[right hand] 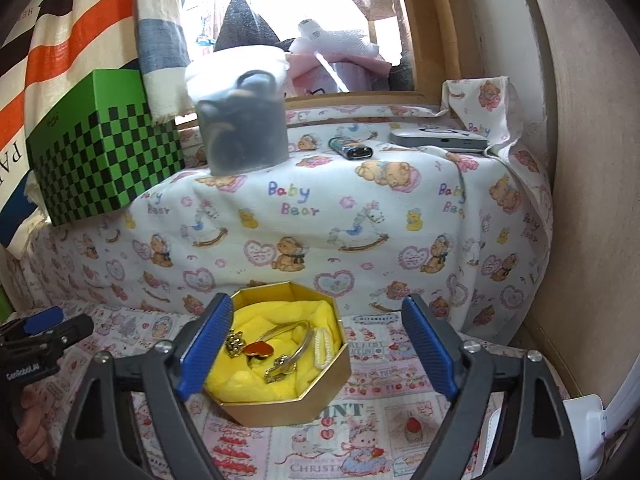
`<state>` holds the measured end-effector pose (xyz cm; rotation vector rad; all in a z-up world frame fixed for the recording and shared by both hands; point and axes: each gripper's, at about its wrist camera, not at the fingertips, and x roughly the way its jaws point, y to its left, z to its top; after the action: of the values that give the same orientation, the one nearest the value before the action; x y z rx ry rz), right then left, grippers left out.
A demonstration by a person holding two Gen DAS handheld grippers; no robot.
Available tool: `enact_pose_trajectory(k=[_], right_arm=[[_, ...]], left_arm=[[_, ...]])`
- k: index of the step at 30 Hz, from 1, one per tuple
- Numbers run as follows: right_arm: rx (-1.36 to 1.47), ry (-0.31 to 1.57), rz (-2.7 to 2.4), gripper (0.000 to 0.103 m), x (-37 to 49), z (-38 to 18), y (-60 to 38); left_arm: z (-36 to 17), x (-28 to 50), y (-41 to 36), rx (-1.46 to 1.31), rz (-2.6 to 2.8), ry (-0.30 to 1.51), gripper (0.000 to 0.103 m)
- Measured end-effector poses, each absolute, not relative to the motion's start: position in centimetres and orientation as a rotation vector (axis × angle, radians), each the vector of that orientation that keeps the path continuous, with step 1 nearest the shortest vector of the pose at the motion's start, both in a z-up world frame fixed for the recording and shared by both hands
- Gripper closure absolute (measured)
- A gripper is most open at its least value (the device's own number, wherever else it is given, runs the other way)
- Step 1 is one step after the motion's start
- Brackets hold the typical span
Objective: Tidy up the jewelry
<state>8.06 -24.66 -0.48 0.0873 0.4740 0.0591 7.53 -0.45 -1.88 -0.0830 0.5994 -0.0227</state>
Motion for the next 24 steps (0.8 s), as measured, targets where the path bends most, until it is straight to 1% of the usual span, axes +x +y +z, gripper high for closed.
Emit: enact_pose_trajectory(k=[1, 3, 8, 13, 17, 22, 23, 24], right_arm=[[0.087, 0.472, 0.054, 0.01, 8.1, -0.5, -24.7], [0.093, 0.462, 0.044, 0.005, 8.0, -0.6, -24.8], [0.093, 0.447, 0.036, 0.002, 8.0, -0.5, -24.8], [0.105, 0.443, 0.043, 0.002, 7.9, -0.5, -24.9], [0.12, 0.446, 0.041, 0.002, 7.9, -0.5, -25.2], [0.129, 0.448, 0.038, 0.002, 7.9, -0.4, -25.3], [0.129, 0.449, 0.041, 0.002, 7.9, -0.4, -25.3], [0.128, 0.45, 0.043, 0.002, 7.9, -0.4, -25.2]], left_arm=[[-1.9, 7.5, -0.7, -0.072, -0.017, 0.605, 0.019], [-1.8, 7.3, -1.1, -0.06, -0.026, 0.607, 0.019], [-1.5, 7.4, -2.7, -0.021, -0.046, 0.651, 0.019], [-2.2, 10.0, -4.1, -0.072, -0.195, 0.85, 0.019], [-2.9, 11.7, -5.5, -0.056, -0.213, 0.928, 0.02], [-3.2, 12.7, -7.5, -0.014, -0.216, 0.96, 0.03], [-3.3, 12.8, -7.8, -0.013, -0.22, 0.964, 0.035], [-3.4, 12.9, -8.1, -0.012, -0.218, 0.967, 0.043]])
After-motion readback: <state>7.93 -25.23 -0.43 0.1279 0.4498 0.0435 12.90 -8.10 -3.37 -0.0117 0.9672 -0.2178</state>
